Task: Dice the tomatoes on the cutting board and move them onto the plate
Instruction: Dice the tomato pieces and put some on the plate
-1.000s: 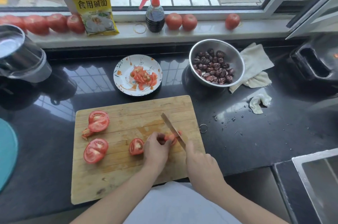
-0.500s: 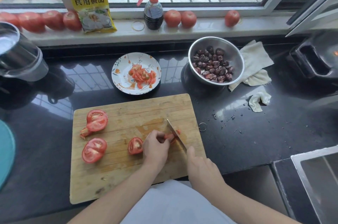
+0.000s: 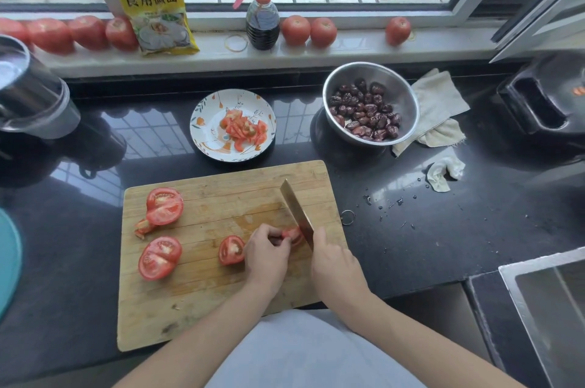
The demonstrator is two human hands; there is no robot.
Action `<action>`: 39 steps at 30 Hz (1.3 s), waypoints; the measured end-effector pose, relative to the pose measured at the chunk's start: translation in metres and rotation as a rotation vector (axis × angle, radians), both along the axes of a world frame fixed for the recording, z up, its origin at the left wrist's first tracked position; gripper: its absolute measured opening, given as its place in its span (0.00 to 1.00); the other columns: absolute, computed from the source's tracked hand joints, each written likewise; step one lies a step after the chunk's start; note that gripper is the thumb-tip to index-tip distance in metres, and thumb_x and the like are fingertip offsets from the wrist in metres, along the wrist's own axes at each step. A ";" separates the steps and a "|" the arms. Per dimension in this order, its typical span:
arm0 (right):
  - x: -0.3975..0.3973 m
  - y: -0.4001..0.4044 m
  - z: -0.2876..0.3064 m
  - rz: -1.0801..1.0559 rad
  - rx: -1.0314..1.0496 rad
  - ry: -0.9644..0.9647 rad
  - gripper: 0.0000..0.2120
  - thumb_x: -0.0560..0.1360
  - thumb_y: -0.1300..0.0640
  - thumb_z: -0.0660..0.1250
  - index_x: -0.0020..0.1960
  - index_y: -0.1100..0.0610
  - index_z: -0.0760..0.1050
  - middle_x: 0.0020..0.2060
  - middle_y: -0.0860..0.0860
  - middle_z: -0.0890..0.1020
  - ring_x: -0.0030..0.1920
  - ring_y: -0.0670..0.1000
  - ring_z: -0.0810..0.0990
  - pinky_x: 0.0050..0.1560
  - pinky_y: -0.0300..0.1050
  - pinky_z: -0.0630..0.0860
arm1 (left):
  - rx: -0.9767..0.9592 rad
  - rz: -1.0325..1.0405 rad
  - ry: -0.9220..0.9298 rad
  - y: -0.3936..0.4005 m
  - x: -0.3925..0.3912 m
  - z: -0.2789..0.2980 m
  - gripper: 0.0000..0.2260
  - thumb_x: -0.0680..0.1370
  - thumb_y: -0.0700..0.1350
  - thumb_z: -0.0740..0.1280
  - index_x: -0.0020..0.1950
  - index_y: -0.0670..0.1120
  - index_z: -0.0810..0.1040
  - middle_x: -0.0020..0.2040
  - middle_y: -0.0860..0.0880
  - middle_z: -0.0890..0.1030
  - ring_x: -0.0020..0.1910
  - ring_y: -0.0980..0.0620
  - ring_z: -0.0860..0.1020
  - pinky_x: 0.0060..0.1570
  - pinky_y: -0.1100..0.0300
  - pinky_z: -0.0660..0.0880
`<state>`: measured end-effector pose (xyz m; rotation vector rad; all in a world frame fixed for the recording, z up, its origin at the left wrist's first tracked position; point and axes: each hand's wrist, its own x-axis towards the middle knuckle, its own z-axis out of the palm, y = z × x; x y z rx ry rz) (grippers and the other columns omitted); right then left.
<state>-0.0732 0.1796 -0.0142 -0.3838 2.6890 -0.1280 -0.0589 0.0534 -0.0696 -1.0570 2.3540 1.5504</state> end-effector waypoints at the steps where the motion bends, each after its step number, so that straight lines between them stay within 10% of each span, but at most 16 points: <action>1: 0.004 0.001 0.001 0.013 0.011 0.004 0.15 0.78 0.66 0.53 0.63 0.55 0.58 0.44 0.53 0.83 0.47 0.58 0.83 0.39 0.48 0.68 | 0.003 -0.008 0.003 0.000 0.000 -0.001 0.10 0.77 0.42 0.75 0.42 0.53 0.76 0.46 0.52 0.82 0.47 0.53 0.79 0.42 0.62 0.72; 17: -0.009 0.019 -0.001 -0.151 -0.126 0.054 0.06 0.82 0.58 0.55 0.55 0.53 0.58 0.43 0.56 0.83 0.45 0.65 0.81 0.37 0.52 0.69 | -0.004 -0.036 -0.006 0.000 0.000 -0.003 0.08 0.77 0.43 0.76 0.44 0.52 0.78 0.47 0.53 0.81 0.47 0.55 0.79 0.42 0.62 0.74; 25: 0.022 0.010 0.012 0.154 0.118 0.183 0.32 0.56 0.71 0.67 0.59 0.56 0.70 0.23 0.47 0.74 0.23 0.53 0.77 0.25 0.43 0.60 | 0.027 -0.011 -0.001 0.001 -0.001 -0.001 0.11 0.77 0.45 0.76 0.42 0.54 0.75 0.47 0.51 0.81 0.46 0.53 0.79 0.38 0.63 0.69; 34: 0.023 0.005 0.012 0.173 0.033 0.334 0.16 0.64 0.67 0.42 0.45 0.54 0.62 0.21 0.48 0.70 0.17 0.52 0.72 0.18 0.41 0.67 | -0.011 -0.024 -0.018 0.001 -0.003 -0.004 0.07 0.77 0.43 0.76 0.46 0.48 0.78 0.46 0.49 0.82 0.47 0.48 0.80 0.49 0.49 0.78; 39: 0.020 0.001 0.007 0.149 0.053 0.292 0.13 0.66 0.68 0.55 0.44 0.53 0.62 0.22 0.49 0.72 0.18 0.53 0.74 0.18 0.43 0.68 | 0.000 -0.017 -0.019 0.001 -0.004 -0.005 0.07 0.76 0.44 0.76 0.45 0.49 0.79 0.45 0.50 0.83 0.46 0.48 0.81 0.50 0.48 0.79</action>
